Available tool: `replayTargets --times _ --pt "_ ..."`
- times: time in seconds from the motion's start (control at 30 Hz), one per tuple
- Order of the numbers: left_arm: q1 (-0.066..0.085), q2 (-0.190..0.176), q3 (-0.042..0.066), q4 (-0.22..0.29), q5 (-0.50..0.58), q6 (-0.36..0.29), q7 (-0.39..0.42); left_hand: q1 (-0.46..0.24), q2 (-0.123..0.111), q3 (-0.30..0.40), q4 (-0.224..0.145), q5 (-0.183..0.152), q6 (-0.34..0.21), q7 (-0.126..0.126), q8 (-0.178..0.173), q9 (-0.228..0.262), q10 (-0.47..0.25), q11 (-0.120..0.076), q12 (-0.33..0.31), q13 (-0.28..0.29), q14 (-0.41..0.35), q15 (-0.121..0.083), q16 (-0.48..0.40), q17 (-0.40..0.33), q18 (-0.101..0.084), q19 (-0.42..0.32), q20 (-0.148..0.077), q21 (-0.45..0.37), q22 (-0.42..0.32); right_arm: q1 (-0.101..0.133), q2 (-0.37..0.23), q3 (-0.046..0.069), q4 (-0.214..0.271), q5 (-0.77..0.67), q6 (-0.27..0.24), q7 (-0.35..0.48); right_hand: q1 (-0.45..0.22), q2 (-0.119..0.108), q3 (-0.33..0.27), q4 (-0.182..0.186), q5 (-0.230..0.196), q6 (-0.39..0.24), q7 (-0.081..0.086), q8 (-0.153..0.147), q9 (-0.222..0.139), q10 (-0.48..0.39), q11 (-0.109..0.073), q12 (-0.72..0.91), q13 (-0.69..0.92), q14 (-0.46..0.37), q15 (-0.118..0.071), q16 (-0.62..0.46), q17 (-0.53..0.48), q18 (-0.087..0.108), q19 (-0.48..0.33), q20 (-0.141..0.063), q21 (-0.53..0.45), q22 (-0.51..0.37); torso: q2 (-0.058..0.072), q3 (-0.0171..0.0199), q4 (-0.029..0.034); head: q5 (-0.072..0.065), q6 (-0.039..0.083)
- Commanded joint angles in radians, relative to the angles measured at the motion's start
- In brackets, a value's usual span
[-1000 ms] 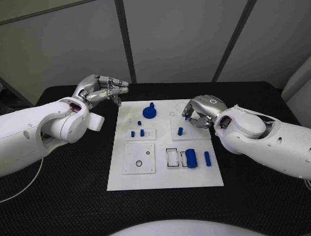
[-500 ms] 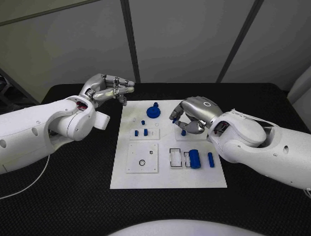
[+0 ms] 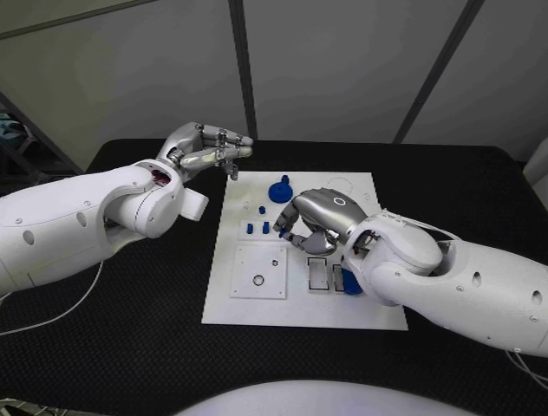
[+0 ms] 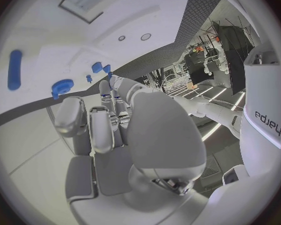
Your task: Assemble the parts on the task board
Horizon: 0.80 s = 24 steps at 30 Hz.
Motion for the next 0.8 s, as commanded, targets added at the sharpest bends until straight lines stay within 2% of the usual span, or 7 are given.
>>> replayTargets --times 0.03,0.1,0.3,0.53,0.8 --pt "0.001 0.004 0.001 -0.001 0.005 0.014 0.008 -0.004 0.005 0.0 -0.005 0.005 -0.001 0.005 -0.007 -0.001 -0.009 -0.001 -0.006 -0.002 -0.002 0.006 -0.007 -0.001 0.005 0.006 0.002 -0.005 -0.001 -0.007 0.012 -0.01 -0.008 0.015 0.028 0.022 -0.01 -0.003 -0.001 -0.005 -0.002 0.007 0.003 -0.004 0.001 0.007 0.0 -0.002 0.001 0.046 -0.005 0.005 -0.001 -0.006 0.001 0.001 0.005 0.0 0.001 0.0012 -0.0017 0.007 -0.004" --pt "0.001 0.007 0.001 -0.002 0.005 0.016 0.009 -0.004 0.005 0.0 -0.005 0.005 -0.001 0.005 -0.007 -0.001 -0.009 -0.001 -0.006 -0.002 -0.002 0.006 -0.007 -0.001 0.005 0.006 0.002 -0.005 -0.001 -0.011 0.019 -0.016 -0.015 0.015 0.031 0.022 -0.01 -0.003 -0.001 -0.005 -0.002 0.007 0.003 -0.004 0.001 0.007 0.0 -0.002 0.001 0.046 -0.005 0.005 -0.001 -0.006 0.001 0.001 0.005 0.0 0.001 0.0007 -0.0007 0.009 -0.007" --pt "0.001 0.011 0.001 -0.003 0.005 0.018 0.009 -0.005 0.005 0.0 -0.005 0.006 -0.001 0.005 -0.007 -0.001 -0.01 -0.001 -0.006 -0.002 -0.002 0.007 -0.007 -0.001 0.005 0.006 0.003 -0.005 -0.002 -0.014 0.029 -0.022 -0.028 0.015 0.043 0.02 -0.011 -0.003 -0.001 -0.006 -0.001 0.007 0.003 -0.004 0.001 0.007 0.0 -0.003 0.001 0.046 -0.005 0.005 0.0 -0.006 0.0 0.001 0.005 -0.001 0.0 -0.0003 0.0003 0.018 -0.015" --pt "0.001 0.015 0.001 -0.005 0.005 0.022 0.009 -0.005 0.005 0.0 -0.005 0.006 -0.001 0.005 -0.007 -0.001 -0.01 -0.001 -0.006 -0.002 -0.002 0.007 -0.007 -0.001 0.005 0.006 0.003 -0.005 -0.002 -0.017 0.039 -0.03 -0.041 0.006 0.057 0.023 -0.012 -0.003 -0.002 -0.006 -0.001 0.006 0.003 -0.004 0.001 0.007 0.0 -0.004 0.001 0.046 -0.005 0.005 -0.001 -0.006 0.001 0.001 0.006 0.0 0.0 0.001 -0.0018 0.028 -0.022" --pt "0.001 0.017 0.001 -0.006 0.005 0.025 0.008 -0.005 0.005 0.0 -0.005 0.006 -0.001 0.005 -0.007 -0.001 -0.01 -0.001 -0.006 -0.002 -0.002 0.007 -0.008 -0.002 0.005 0.006 0.003 -0.006 -0.002 -0.019 0.043 -0.035 -0.048 -0.003 0.071 0.021 -0.014 -0.003 -0.002 -0.006 0.0 0.007 0.003 -0.005 0.001 0.007 0.0 -0.004 0.001 0.046 -0.005 0.006 0.001 -0.006 0.0 0.001 0.005 0.0 0.0 0.0005 -0.0022 0.031 -0.027"
